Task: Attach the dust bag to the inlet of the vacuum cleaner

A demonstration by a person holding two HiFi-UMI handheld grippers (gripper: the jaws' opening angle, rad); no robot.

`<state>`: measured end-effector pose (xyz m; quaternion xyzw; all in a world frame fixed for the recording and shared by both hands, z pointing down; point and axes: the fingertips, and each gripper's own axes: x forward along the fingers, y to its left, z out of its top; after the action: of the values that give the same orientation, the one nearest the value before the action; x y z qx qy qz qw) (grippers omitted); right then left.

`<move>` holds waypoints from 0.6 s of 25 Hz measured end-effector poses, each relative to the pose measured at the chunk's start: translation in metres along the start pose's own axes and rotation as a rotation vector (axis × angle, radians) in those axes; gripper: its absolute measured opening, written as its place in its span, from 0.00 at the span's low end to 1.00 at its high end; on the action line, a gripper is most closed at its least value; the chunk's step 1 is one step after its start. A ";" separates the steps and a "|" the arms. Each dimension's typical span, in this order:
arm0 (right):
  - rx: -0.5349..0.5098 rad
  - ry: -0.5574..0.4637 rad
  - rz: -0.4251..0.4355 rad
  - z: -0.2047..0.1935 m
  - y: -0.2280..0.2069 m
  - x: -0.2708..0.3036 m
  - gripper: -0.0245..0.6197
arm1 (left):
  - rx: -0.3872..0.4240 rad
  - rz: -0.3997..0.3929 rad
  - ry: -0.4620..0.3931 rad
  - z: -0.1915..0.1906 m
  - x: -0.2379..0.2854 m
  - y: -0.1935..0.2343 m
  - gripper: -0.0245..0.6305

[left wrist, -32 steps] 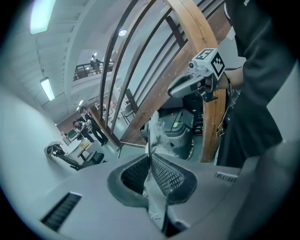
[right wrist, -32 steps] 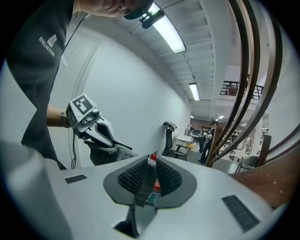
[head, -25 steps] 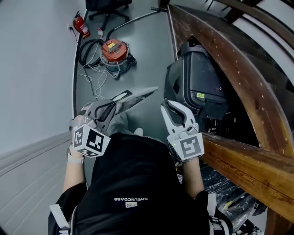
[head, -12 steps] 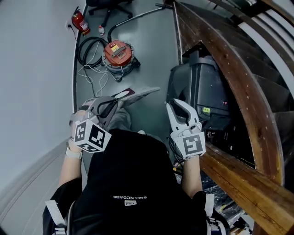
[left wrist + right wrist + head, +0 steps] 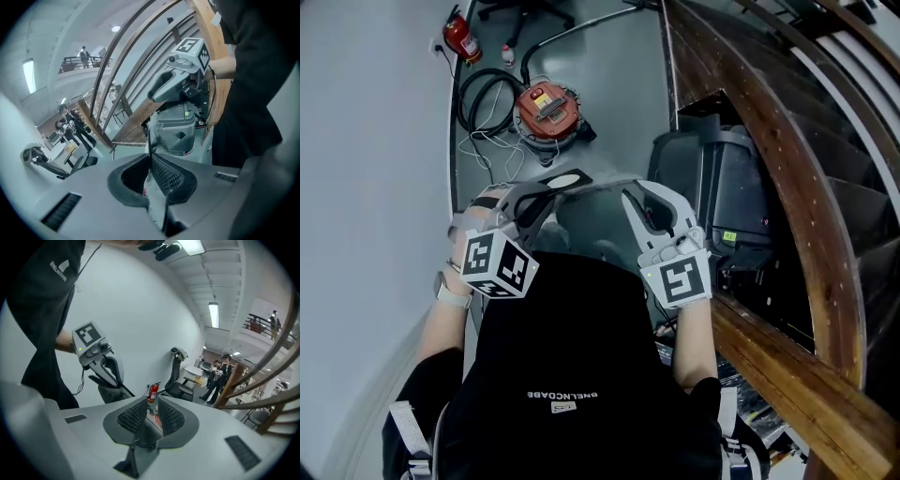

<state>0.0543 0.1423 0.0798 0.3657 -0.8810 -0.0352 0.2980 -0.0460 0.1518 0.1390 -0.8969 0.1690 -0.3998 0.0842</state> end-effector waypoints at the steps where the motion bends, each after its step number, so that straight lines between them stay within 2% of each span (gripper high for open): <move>1: -0.022 0.017 0.017 0.002 0.001 0.009 0.15 | 0.003 -0.003 -0.003 -0.001 0.002 0.005 0.08; 6: -0.108 0.054 0.099 0.003 -0.005 0.045 0.15 | 0.033 -0.015 0.011 0.001 0.014 0.022 0.08; 12: -0.220 0.130 0.229 -0.026 -0.024 0.063 0.15 | -0.010 -0.013 -0.006 0.023 0.037 0.031 0.08; 15: -0.246 0.134 0.285 -0.040 -0.038 0.068 0.15 | -0.028 -0.009 0.004 0.032 0.056 0.034 0.08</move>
<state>0.0631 0.0757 0.1359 0.1996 -0.8911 -0.0755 0.4006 0.0051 0.1003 0.1469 -0.8979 0.1710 -0.3996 0.0694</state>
